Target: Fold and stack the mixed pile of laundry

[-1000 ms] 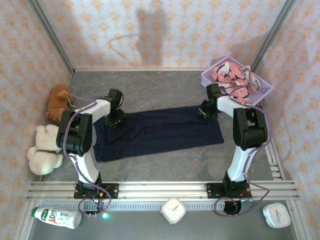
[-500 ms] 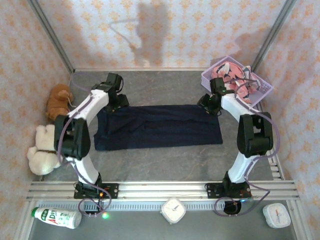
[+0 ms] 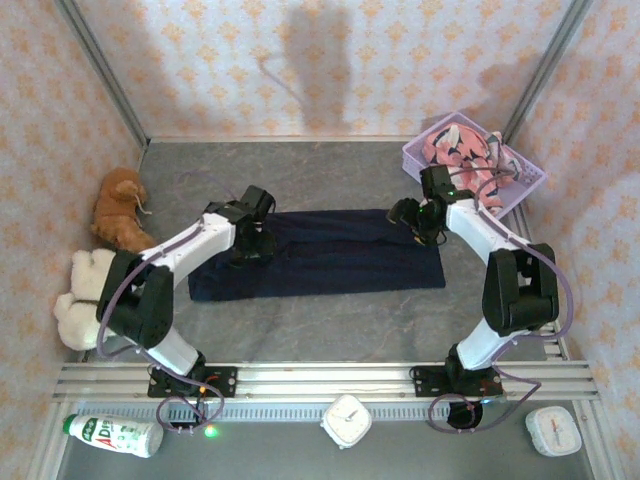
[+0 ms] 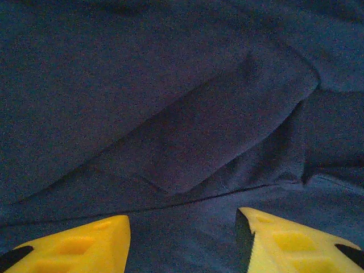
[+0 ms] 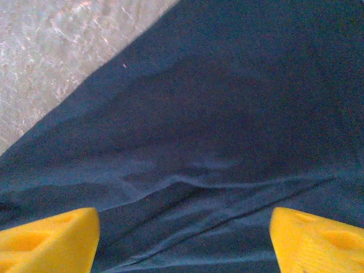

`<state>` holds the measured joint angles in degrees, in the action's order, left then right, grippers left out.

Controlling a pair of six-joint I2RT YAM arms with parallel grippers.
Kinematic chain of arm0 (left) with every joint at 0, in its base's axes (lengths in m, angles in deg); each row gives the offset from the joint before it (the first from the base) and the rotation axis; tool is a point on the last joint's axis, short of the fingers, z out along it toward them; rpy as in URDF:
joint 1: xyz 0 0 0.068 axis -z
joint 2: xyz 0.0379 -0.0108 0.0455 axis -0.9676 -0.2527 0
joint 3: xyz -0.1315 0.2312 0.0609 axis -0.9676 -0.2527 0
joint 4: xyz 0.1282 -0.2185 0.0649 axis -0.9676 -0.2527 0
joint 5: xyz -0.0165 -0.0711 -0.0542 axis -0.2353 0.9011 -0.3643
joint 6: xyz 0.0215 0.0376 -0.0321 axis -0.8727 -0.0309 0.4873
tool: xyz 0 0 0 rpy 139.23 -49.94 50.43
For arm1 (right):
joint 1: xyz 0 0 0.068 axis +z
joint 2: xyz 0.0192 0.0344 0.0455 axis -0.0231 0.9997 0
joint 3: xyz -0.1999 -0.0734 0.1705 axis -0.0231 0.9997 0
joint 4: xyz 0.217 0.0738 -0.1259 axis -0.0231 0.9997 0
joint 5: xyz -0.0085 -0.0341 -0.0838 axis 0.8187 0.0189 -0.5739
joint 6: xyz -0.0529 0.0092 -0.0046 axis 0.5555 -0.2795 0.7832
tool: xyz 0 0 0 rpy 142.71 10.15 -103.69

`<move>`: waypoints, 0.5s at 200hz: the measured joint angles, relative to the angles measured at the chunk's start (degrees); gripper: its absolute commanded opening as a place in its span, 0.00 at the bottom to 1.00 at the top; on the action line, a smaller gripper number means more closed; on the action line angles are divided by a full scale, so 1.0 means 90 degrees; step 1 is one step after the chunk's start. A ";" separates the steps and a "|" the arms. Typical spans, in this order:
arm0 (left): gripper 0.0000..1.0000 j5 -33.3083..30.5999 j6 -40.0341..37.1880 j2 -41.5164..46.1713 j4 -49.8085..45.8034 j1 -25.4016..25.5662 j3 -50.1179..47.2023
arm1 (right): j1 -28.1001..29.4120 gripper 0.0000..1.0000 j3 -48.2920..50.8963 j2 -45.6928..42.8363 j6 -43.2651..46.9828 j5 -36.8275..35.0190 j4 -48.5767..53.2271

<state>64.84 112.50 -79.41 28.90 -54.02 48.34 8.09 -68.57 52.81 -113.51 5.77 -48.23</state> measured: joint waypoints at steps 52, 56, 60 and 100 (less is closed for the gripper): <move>0.42 -0.0151 -0.0226 -0.0719 0.0223 0.0019 0.0017 | 0.0046 0.85 0.0085 -0.0306 -0.0036 0.0027 0.0027; 0.41 -0.0151 -0.0248 -0.0753 0.0231 0.0019 0.0022 | 0.0046 0.85 0.0090 -0.0321 -0.0034 0.0024 0.0027; 0.40 -0.0153 -0.0253 -0.0782 0.0238 0.0019 0.0036 | 0.0046 0.85 0.0095 -0.0333 -0.0036 0.0024 0.0032; 0.02 -0.0143 -0.0304 -0.0976 0.0313 0.0019 0.0277 | 0.0046 0.85 0.0131 -0.0425 -0.0036 0.0005 0.0092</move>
<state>63.55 109.77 -88.19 31.72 -53.85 50.83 8.50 -67.39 48.99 -113.84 5.81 -47.40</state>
